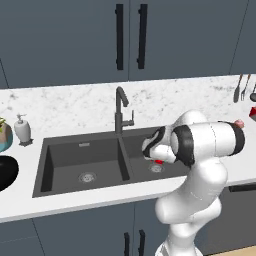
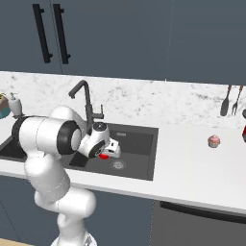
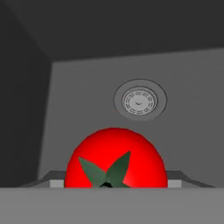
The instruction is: Pick the tomato from the sink and place it in the bowl. Then pick the bowl and place it in the microwave. Then close the microwave door and press the start button.
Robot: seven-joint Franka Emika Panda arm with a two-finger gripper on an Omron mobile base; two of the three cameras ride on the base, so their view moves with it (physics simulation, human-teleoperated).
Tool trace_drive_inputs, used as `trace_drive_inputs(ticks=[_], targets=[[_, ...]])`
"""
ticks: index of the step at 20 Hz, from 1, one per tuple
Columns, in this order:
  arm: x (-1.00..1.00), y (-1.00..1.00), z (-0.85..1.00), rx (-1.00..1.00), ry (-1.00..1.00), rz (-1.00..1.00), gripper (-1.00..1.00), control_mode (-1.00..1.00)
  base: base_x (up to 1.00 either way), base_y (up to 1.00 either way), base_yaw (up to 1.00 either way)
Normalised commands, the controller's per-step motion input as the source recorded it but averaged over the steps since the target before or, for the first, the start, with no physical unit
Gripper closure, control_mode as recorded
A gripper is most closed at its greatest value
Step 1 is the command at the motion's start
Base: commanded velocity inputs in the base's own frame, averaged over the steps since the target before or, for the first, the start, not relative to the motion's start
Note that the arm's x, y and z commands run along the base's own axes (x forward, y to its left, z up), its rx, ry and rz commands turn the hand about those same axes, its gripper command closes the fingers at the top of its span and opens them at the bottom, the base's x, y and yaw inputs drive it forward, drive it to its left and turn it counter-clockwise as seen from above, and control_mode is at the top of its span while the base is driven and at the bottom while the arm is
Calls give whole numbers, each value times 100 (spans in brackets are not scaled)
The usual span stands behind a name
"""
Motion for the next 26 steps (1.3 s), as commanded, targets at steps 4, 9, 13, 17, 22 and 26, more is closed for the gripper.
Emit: trace_drive_inputs(ticks=[4,9,13,17,22,26], targets=[[-90,0,100,0,-5,-8,100,-100,0,0,0],[-70,0,100,0,0,-9,100,-100,0,0,0],[-72,0,100,0,0,-9,100,-100,0,0,0],[-81,22,91,0,0,-7,100,-100,0,0,0],[-99,85,8,-1,-9,6,100,-100,0,0,0],[-59,100,31,-2,-11,15,100,-100,0,0,0]])
